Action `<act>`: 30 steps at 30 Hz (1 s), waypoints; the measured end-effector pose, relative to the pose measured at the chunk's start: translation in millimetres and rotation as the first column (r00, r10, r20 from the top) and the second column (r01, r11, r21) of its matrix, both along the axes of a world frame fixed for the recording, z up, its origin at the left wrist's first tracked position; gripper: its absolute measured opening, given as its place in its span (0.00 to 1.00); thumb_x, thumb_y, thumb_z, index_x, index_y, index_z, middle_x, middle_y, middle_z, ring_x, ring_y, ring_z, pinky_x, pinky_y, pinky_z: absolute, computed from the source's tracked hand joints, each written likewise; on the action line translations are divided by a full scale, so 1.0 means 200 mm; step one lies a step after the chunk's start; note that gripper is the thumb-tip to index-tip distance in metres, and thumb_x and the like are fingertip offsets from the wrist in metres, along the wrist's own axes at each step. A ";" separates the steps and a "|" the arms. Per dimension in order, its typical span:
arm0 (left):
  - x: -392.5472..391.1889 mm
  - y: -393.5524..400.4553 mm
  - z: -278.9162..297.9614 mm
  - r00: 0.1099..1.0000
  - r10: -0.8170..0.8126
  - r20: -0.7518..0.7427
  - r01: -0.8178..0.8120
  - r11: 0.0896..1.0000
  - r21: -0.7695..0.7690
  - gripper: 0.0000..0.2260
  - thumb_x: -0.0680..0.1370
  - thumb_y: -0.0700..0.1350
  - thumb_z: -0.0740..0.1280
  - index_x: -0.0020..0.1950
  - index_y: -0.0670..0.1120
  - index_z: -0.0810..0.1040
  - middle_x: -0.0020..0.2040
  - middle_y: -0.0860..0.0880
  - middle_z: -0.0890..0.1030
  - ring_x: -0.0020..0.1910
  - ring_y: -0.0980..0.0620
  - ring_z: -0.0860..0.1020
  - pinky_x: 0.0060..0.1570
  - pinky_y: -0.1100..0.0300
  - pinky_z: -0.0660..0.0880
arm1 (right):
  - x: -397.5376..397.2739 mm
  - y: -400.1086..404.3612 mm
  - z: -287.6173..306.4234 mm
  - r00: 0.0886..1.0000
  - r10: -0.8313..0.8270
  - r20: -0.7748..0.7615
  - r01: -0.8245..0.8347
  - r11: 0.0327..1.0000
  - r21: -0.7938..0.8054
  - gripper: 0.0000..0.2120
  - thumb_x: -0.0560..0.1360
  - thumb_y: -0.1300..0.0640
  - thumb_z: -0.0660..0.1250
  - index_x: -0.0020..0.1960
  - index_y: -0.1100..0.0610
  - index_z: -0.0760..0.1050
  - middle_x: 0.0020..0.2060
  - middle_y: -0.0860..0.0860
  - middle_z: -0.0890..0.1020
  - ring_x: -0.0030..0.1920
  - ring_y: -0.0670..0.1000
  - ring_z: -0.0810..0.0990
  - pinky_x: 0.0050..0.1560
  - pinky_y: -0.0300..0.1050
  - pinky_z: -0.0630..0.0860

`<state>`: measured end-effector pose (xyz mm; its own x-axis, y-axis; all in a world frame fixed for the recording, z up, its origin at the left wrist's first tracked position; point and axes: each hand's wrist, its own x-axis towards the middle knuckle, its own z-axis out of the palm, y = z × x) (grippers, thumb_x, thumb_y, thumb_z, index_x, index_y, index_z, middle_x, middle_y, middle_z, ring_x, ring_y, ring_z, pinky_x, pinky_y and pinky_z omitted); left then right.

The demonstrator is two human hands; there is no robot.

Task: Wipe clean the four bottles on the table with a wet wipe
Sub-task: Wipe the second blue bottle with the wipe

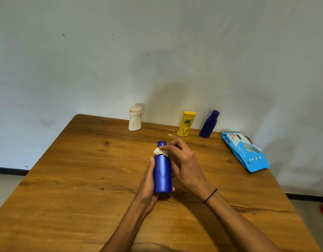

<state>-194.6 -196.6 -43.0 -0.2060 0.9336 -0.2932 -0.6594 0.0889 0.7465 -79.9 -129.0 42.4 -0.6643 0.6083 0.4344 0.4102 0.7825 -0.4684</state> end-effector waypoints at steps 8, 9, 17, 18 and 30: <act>-0.04 -0.01 0.01 0.997 0.077 -0.012 -0.077 0.997 -0.012 0.32 0.77 0.68 0.65 0.70 0.46 0.80 0.62 0.37 0.83 0.56 0.41 0.83 0.55 0.47 0.80 | 0.12 -0.15 -0.08 0.976 0.209 0.057 -0.206 0.977 -0.056 0.16 0.81 0.61 0.61 0.64 0.50 0.80 0.58 0.49 0.74 0.56 0.45 0.75 0.53 0.47 0.78; -0.05 0.00 0.00 0.996 0.085 -0.022 -0.085 0.996 -0.007 0.33 0.75 0.70 0.68 0.69 0.46 0.81 0.60 0.38 0.83 0.54 0.42 0.82 0.54 0.48 0.79 | 0.15 -0.17 -0.09 0.972 0.225 0.069 -0.221 0.973 -0.065 0.16 0.81 0.61 0.61 0.65 0.50 0.80 0.57 0.48 0.75 0.57 0.45 0.75 0.53 0.49 0.77; -0.02 0.01 -0.02 0.998 0.066 -0.015 -0.066 0.998 0.004 0.28 0.81 0.66 0.61 0.71 0.47 0.79 0.62 0.36 0.84 0.58 0.39 0.83 0.58 0.44 0.80 | 0.14 -0.14 -0.10 0.990 0.128 0.061 -0.130 0.991 0.030 0.17 0.83 0.54 0.59 0.66 0.56 0.80 0.57 0.52 0.75 0.53 0.47 0.76 0.48 0.47 0.80; -0.01 0.00 -0.01 0.998 0.053 -0.033 -0.053 0.999 0.002 0.26 0.82 0.64 0.59 0.70 0.47 0.79 0.60 0.37 0.85 0.56 0.41 0.84 0.55 0.45 0.82 | 0.11 -0.12 -0.09 0.995 0.095 0.043 -0.097 0.995 0.035 0.18 0.83 0.52 0.59 0.65 0.57 0.80 0.57 0.53 0.76 0.53 0.48 0.76 0.48 0.47 0.80; -0.03 0.01 0.01 0.965 0.242 -0.098 -0.247 0.968 -0.050 0.29 0.80 0.65 0.61 0.68 0.44 0.79 0.56 0.35 0.85 0.48 0.44 0.83 0.51 0.47 0.79 | 0.07 -0.09 -0.11 0.989 0.136 -0.050 -0.138 0.990 -0.040 0.14 0.81 0.62 0.63 0.64 0.56 0.82 0.55 0.49 0.75 0.53 0.44 0.75 0.51 0.41 0.76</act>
<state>-201.6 -194.6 -41.2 -0.4540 0.8322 -0.3183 -0.5972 -0.0191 0.8019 -65.9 -147.8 20.4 -0.7223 0.5317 0.4423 0.2775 0.8086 -0.5188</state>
